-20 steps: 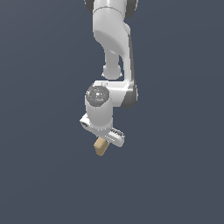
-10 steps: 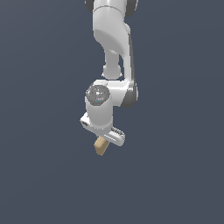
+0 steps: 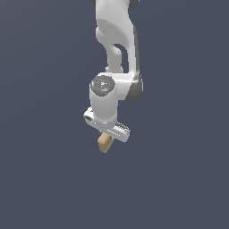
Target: Pick up the object and move it to a goal position.
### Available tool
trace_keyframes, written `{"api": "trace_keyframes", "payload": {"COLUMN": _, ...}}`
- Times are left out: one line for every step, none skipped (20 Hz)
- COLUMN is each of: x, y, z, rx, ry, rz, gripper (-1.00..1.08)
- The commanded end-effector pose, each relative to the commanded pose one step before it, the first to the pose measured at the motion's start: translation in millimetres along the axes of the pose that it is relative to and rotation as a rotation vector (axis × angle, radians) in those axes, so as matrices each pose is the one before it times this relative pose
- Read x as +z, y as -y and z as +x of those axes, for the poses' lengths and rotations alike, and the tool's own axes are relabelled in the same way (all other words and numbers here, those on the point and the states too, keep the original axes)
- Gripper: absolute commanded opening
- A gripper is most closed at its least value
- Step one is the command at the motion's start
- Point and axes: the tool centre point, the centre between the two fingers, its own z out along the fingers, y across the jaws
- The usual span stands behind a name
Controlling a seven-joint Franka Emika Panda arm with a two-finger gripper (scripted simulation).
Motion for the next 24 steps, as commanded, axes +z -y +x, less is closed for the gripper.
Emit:
{"api": "trace_keyframes", "payload": {"x": -10.69, "y": -1.60, "z": -10.02, "rx": -0.00020, "ry": -0.00100, "rz": 0.00075, "gripper": -1.00}}
{"api": "trace_keyframes", "payload": {"x": -4.75, "y": -0.85, "z": -4.78, "rx": 0.00000, "ry": 0.00000, "rz": 0.00000, "gripper": -1.00}}
{"api": "trace_keyframes", "payload": {"x": -5.08, "y": -0.90, "z": -5.10, "rx": 0.00000, "ry": 0.00000, "rz": 0.00000, "gripper": -1.00}}
{"api": "trace_keyframes", "payload": {"x": -5.40, "y": -0.96, "z": -5.42, "rx": 0.00000, "ry": 0.00000, "rz": 0.00000, "gripper": -1.00}}
{"api": "trace_keyframes", "payload": {"x": -5.73, "y": -1.01, "z": -5.74, "rx": 0.00000, "ry": 0.00000, "rz": 0.00000, "gripper": -1.00}}
{"api": "trace_keyframes", "payload": {"x": -6.01, "y": -1.06, "z": -6.00, "rx": 0.00000, "ry": 0.00000, "rz": 0.00000, "gripper": -1.00}}
{"api": "trace_keyframes", "payload": {"x": -6.12, "y": -1.00, "z": -6.09, "rx": -0.00029, "ry": 0.00020, "rz": 0.00059, "gripper": -1.00}}
{"api": "trace_keyframes", "payload": {"x": -6.08, "y": -1.07, "z": -6.05, "rx": 0.00000, "ry": 0.00000, "rz": 0.00000, "gripper": -1.00}}
{"api": "trace_keyframes", "payload": {"x": -6.10, "y": -1.07, "z": -6.05, "rx": 0.00000, "ry": 0.00000, "rz": 0.00000, "gripper": -1.00}}
{"api": "trace_keyframes", "payload": {"x": -6.12, "y": -1.07, "z": -6.05, "rx": 0.00000, "ry": 0.00000, "rz": 0.00000, "gripper": -1.00}}
{"api": "trace_keyframes", "payload": {"x": -6.14, "y": -1.07, "z": -6.05, "rx": 0.00000, "ry": 0.00000, "rz": 0.00000, "gripper": -1.00}}
{"api": "trace_keyframes", "payload": {"x": -6.16, "y": -1.07, "z": -6.05, "rx": 0.00000, "ry": 0.00000, "rz": 0.00000, "gripper": -1.00}}
{"api": "trace_keyframes", "payload": {"x": -6.18, "y": -1.07, "z": -6.04, "rx": 0.00000, "ry": 0.00000, "rz": 0.00000, "gripper": -1.00}}
{"api": "trace_keyframes", "payload": {"x": -6.20, "y": -1.07, "z": -6.04, "rx": 0.00000, "ry": 0.00000, "rz": 0.00000, "gripper": -1.00}}
{"api": "trace_keyframes", "payload": {"x": -6.22, "y": -1.07, "z": -6.03, "rx": 0.00000, "ry": 0.00000, "rz": 0.00000, "gripper": -1.00}}
{"api": "trace_keyframes", "payload": {"x": -6.33, "y": -0.87, "z": -6.17, "rx": -0.00018, "ry": -0.00045, "rz": -0.00049, "gripper": -1.00}}
{"api": "trace_keyframes", "payload": {"x": -6.27, "y": -1.06, "z": -6.02, "rx": 0.00000, "ry": 0.00000, "rz": 0.00000, "gripper": -1.00}}
{"api": "trace_keyframes", "payload": {"x": -6.29, "y": -1.06, "z": -6.02, "rx": 0.00000, "ry": 0.00000, "rz": 0.00000, "gripper": -1.00}}
{"api": "trace_keyframes", "payload": {"x": -6.32, "y": -1.06, "z": -6.02, "rx": 0.00000, "ry": 0.00000, "rz": 0.00000, "gripper": -1.00}}
{"api": "trace_keyframes", "payload": {"x": -6.41, "y": -0.97, "z": -6.10, "rx": 0.00008, "ry": -0.00041, "rz": -0.00055, "gripper": -1.00}}
{"api": "trace_keyframes", "payload": {"x": -6.40, "y": -1.05, "z": -6.02, "rx": 0.00000, "ry": 0.00000, "rz": 0.00000, "gripper": -1.00}}
{"api": "trace_keyframes", "payload": {"x": -6.44, "y": -1.03, "z": -6.01, "rx": 0.00000, "ry": 0.00000, "rz": 0.00000, "gripper": -1.00}}
{"api": "trace_keyframes", "payload": {"x": -6.26, "y": -0.98, "z": -5.81, "rx": 0.00000, "ry": 0.00000, "rz": 0.00000, "gripper": -1.00}}
{"api": "trace_keyframes", "payload": {"x": -6.02, "y": -0.85, "z": -5.60, "rx": 0.00013, "ry": -0.00041, "rz": -0.00054, "gripper": -1.00}}
